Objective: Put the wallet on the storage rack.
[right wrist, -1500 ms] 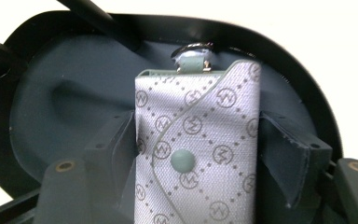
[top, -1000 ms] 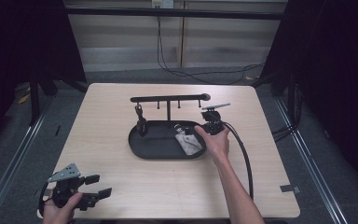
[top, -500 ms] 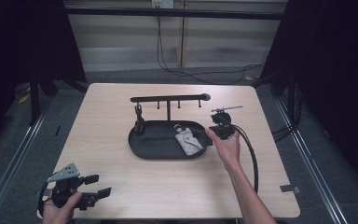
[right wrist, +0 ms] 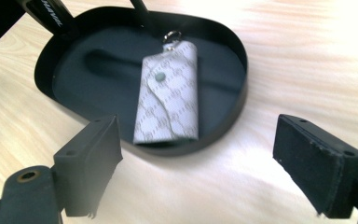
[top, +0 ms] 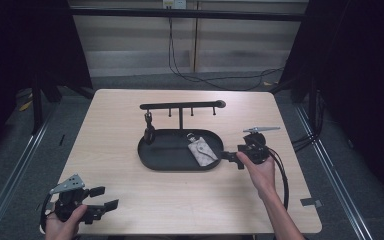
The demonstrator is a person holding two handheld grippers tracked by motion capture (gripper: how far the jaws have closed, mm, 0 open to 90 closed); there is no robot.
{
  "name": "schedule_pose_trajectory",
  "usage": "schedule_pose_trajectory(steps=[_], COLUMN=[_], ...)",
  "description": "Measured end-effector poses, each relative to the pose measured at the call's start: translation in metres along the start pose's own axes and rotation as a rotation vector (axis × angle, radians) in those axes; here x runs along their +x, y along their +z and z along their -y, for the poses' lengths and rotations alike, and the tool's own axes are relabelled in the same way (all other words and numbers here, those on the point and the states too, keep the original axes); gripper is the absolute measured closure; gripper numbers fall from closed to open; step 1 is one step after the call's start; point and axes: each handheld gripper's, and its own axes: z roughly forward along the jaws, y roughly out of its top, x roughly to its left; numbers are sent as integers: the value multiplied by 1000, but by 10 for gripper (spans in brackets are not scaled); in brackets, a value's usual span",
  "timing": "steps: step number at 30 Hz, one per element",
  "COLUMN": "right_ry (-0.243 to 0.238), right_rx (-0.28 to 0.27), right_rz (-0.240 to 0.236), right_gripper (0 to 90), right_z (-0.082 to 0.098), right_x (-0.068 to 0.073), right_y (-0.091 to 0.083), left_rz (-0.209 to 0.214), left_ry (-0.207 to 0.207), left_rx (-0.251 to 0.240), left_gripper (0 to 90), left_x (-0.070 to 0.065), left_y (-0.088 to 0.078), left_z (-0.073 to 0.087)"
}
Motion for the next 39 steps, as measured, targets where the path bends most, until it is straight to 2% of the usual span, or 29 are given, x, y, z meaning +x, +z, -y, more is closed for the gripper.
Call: schedule_pose_trajectory(steps=[16, 23, 30, 34, 36, 37, 38, 39], right_ry=[-24, -46, -52, -68, -31, -22, -25, -6], right_rx=[-34, -23, -18, 0, 7, 13, 27, 37], right_rz=[81, 134, 158, 194, 199, 214, 255, 269], right_gripper=[161, 162, 162, 162, 162, 167, 170, 170], right_z=[52, 76, 97, 107, 114, 116, 118, 120], right_x=[-12, -12, -12, -22, -31, -34, -38, -40], right_y=[-45, -55, -66, -73, -74, -74, -73, -71], left_rz=[-12, -15, -18, -17, -18, -18, -16, -14], left_ry=[-6, -5, -7, -7, -8, -9, -7, -5], left_rx=[-13, -11, -10, -10, -9, -6, -4, -5], left_gripper=[216, 216, 216, 216, 216, 216, 216, 216], left_x=[1, 1, 1, 1, 2, 2, 2, 2], left_y=[-2, -2, -2, -2, -2, -1, -1, -1], left_z=[0, 0, 0, 0, 0, 0, 0, 0])
